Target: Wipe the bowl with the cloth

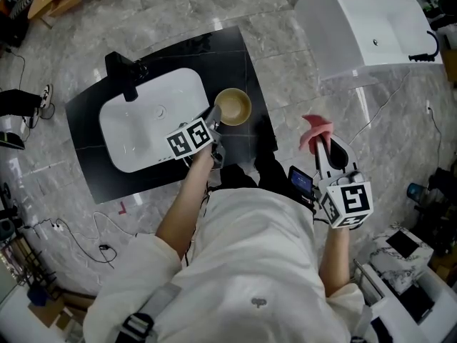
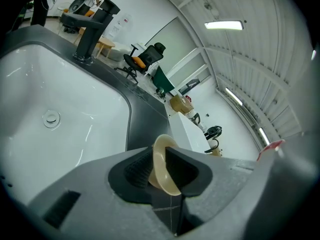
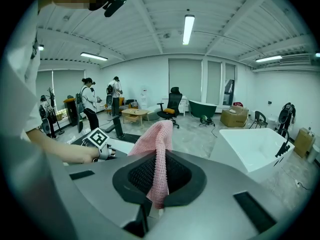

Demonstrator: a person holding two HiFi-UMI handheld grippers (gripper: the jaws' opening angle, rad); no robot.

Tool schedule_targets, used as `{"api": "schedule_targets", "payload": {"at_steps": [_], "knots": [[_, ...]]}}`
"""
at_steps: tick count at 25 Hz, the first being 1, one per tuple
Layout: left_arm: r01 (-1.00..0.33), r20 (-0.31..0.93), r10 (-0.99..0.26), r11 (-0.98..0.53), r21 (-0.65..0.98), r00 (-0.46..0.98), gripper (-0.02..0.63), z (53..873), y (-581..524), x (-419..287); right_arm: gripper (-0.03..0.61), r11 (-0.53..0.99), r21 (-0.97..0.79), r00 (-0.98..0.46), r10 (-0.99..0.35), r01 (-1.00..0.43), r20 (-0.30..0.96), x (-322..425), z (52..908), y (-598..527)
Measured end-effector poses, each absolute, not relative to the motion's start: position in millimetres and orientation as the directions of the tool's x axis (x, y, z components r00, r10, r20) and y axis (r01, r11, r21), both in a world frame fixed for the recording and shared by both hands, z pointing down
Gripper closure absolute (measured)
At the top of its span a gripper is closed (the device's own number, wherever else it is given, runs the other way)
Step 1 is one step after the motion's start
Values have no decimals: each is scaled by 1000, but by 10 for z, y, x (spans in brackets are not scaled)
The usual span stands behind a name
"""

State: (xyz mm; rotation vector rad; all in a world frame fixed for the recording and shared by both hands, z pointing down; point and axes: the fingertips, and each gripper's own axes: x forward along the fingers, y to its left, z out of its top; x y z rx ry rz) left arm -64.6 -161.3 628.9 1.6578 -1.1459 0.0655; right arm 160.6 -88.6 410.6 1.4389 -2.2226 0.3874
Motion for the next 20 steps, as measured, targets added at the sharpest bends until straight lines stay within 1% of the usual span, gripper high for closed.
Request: {"api": "schedule_targets", "payload": {"at_steps": [1,2,5,8,13,15,18,20], "knots": [[-694,550,-638,33,719,539,515,6293,-1608,-641,563,417,15,-348,-778,-909,522,1602,4097,-882],[-690,549,-637,37,723,541,481,6301,-1603,-638,562,417,17,-347,-778,-909,524,1606,4094,-874],[-678,545,-644,54,733,537,470,6327,-1590,-666,561,415,22,-343,-778,-909,526,1613,4099,-859],[-668,533,-653,56,742,538,444,6319,-1587,-692,561,422,26,-346,-775,-906,528,1591,4085,-871],[-671,487,-680,-11,742,549,414,6132,-1569,-739,561,422,24,-347,-774,-906,530,1575,4057,-878],[-647,446,-692,-40,761,567,382,6017,-1522,-774,561,420,25,-343,-772,-907,535,1562,4065,-870],[-600,362,-712,-103,794,601,359,5780,-1414,-799,561,428,27,-349,-769,-903,535,1513,4057,-849],[-592,308,-726,-166,789,615,347,5557,-1345,-815,562,441,25,-361,-766,-897,532,1461,4062,-834]]}}
